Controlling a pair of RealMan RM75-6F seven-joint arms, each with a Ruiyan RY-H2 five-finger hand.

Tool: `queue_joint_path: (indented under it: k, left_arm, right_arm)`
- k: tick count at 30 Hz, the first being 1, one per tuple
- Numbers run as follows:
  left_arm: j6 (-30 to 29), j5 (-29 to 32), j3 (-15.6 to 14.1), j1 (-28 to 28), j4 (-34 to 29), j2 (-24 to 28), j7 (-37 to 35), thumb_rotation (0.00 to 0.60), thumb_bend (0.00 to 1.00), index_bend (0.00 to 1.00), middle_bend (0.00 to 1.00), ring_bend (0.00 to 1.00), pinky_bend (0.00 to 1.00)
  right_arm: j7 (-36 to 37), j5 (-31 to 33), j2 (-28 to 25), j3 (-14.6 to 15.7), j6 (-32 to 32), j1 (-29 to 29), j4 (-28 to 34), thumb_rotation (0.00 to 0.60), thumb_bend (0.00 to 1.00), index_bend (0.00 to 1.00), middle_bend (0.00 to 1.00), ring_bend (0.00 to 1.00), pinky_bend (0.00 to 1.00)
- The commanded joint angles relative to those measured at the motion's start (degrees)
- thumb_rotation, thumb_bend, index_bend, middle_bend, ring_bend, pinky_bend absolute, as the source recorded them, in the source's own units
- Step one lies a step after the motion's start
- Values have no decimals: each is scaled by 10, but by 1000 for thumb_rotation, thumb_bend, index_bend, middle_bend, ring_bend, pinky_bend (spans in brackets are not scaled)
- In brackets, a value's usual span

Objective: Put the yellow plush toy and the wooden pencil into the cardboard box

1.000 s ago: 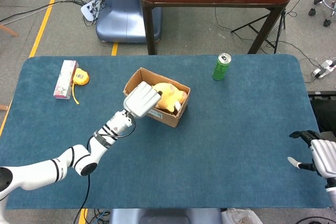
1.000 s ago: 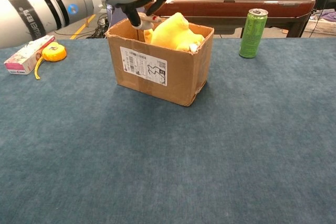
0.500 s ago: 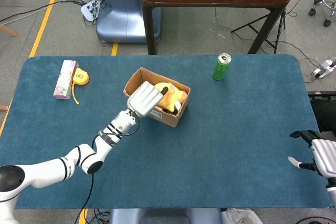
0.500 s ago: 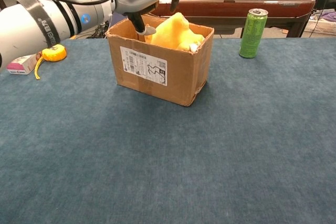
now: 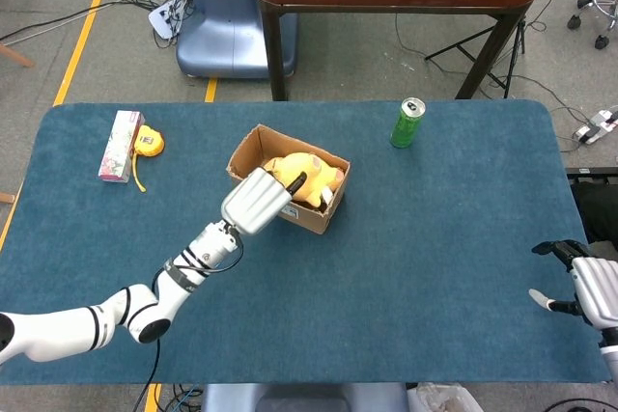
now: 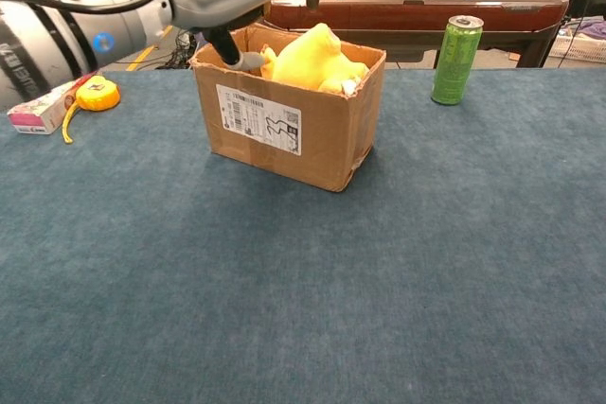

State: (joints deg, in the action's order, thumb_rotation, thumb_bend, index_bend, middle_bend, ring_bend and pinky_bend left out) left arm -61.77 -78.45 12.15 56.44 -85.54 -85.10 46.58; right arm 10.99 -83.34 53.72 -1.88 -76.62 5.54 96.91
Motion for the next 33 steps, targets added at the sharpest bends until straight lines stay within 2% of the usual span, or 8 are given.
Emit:
queue_joint_path:
  k: [1,7,13,19,24,28,33]
  left_arm:
    - [-30,14,-32,-46,-93,58,61,600,238,253,850,785,944]
    - [-80,68,-64,-112,-193,115,114,600,238,254,827,766,932]
    - [-129,80,-99,-180,-223,144,68,600,238,252,763,676,903]
    - [-192,55,-141,-252,-233,162,37,600,238,263,639,566,879]
    - [-246,22,-173,-317,-225,157,-18,600,237,282,573,498,741]
    - [-279,0,-198,-368,-203,151,-65,600,238,295,527,470,683]
    - [-321,-31,-224,-423,-175,142,-74,600,237,296,497,439,630]
  right_arm:
    - [-5,3,1,-2,-4,-1,1,600,145,349,362,240,469]
    - [-17,5,3,-5,-18,-7,5,600,145,349,365,240,469]
    - [-27,6,4,-7,-29,-12,9,600,145,349,366,240,469]
    - [-42,-5,6,-4,-40,-15,15,600,145,349,367,240,469]
    - [-63,-29,12,4,-50,-18,23,600,145,349,367,240,469]
    - [-76,-48,19,9,-60,-20,26,600,145,349,367,240,469]
    - [-90,-66,26,14,-69,-22,28,600,145,350,367,240,468]
